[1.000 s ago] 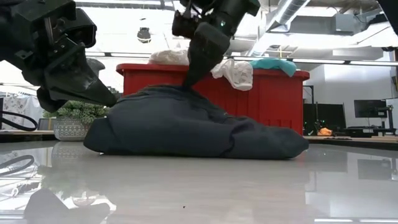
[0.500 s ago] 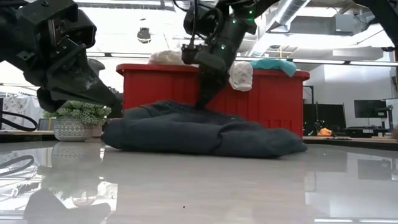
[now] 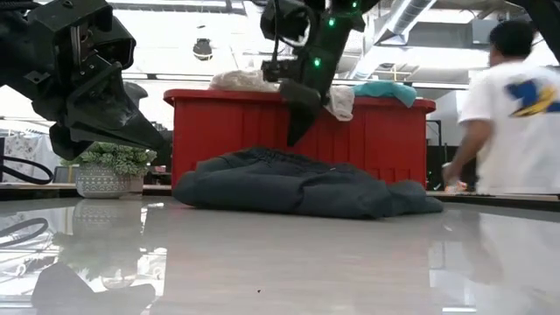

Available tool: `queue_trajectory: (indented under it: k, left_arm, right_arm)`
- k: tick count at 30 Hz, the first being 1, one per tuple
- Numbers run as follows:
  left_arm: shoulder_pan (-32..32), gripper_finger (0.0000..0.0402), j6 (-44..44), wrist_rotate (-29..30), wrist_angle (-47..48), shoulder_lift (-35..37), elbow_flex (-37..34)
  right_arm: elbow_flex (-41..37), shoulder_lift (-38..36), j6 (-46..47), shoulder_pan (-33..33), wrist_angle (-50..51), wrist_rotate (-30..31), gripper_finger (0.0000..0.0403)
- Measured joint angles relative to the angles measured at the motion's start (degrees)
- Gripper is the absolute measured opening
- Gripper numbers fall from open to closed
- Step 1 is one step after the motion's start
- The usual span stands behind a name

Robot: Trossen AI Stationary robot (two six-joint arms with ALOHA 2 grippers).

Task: Fold Laundry from Bin
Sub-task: Fold the black shorts

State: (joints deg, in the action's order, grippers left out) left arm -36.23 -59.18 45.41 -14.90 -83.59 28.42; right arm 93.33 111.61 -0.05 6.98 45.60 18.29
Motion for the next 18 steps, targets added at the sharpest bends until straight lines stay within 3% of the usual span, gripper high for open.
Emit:
queue_trajectory:
  k: [9,15,18]
  left_arm:
    - [0.0,0.0000,0.0,-0.2,0.0,0.0,0.0]
    - [0.0,0.0000,-1.2,-0.9,-0.2,0.0,0.0]
    - [0.0,0.0000,0.2,-3.0,-2.8,0.0,0.0]
  right_arm:
    - [5.4,0.1,-1.4,-0.9,6.8,-1.5,0.0163]
    - [13.6,0.1,-2.5,-0.9,16.0,-10.6,0.0161]
    - [18.1,0.1,-3.9,-1.0,21.8,-11.0,0.0150]
